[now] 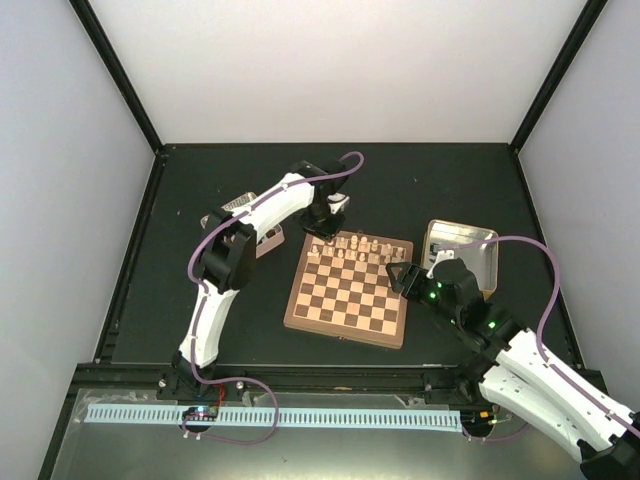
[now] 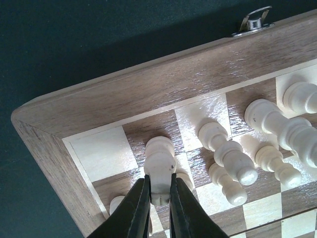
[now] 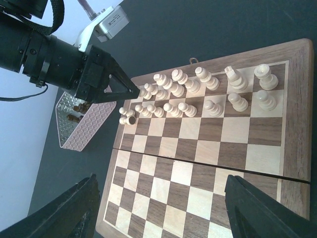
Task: Set up the chess pieces on the board
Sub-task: Place the chess piece on the chessboard, then pick up the chess piece from the chessboard.
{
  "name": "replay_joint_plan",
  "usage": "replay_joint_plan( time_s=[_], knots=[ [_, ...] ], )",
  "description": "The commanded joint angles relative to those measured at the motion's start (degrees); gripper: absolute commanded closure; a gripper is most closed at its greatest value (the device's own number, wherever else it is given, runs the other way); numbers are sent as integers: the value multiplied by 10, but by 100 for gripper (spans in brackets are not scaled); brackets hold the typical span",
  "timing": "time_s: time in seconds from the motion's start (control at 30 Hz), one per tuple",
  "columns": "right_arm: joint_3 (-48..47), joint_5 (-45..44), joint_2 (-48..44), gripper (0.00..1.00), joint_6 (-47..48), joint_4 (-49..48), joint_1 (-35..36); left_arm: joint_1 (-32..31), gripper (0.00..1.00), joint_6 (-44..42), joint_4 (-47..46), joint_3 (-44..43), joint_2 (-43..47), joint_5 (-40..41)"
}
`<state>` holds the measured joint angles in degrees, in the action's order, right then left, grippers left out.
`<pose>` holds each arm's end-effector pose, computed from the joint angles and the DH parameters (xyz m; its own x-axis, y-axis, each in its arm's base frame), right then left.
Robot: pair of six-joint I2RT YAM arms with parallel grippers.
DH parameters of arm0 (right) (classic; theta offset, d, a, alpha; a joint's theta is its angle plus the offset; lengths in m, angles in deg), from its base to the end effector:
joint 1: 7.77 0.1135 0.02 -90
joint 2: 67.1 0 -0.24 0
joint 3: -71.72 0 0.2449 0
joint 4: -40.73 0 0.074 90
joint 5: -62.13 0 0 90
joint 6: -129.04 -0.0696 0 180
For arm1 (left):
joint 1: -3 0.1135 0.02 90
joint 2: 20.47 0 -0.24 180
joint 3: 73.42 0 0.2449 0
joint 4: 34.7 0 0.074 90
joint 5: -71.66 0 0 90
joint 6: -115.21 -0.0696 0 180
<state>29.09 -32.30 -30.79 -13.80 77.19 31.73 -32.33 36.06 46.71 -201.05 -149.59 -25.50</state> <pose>0.1531 0.1193 0.2106 -0.6984 0.4541 -0.5533 -0.0432 0.7449 0.6658 0.3490 -0.2580 0.1514 -0.9055 0.4129 -0.0981 0.4235 0.8943 -0.1447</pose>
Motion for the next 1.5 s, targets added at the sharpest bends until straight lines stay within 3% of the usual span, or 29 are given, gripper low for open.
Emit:
replay_joint_plan(
  time_s=[0.0,0.3,0.57,0.67,0.9,1.23,1.47],
  knots=[
    [6,-9,-2,30,-2,-10,-2,1,86,-8,12,-33,-12,-9],
    [5,-9,-1,30,-2,-12,-1,1,74,-9,19,-45,-18,-2],
    [3,2,7,29,11,-19,-1,1,52,7,-13,-5,54,8],
    [-1,18,22,29,30,-28,-1,2,43,22,-62,60,112,13],
    [-57,68,132,30,116,-37,0,19,40,94,-242,310,307,48],
    [-204,77,391,46,182,-90,64,59,54,182,-387,605,517,56],
    [-356,13,573,54,199,-23,119,85,55,219,-450,748,615,28]
  ],
)
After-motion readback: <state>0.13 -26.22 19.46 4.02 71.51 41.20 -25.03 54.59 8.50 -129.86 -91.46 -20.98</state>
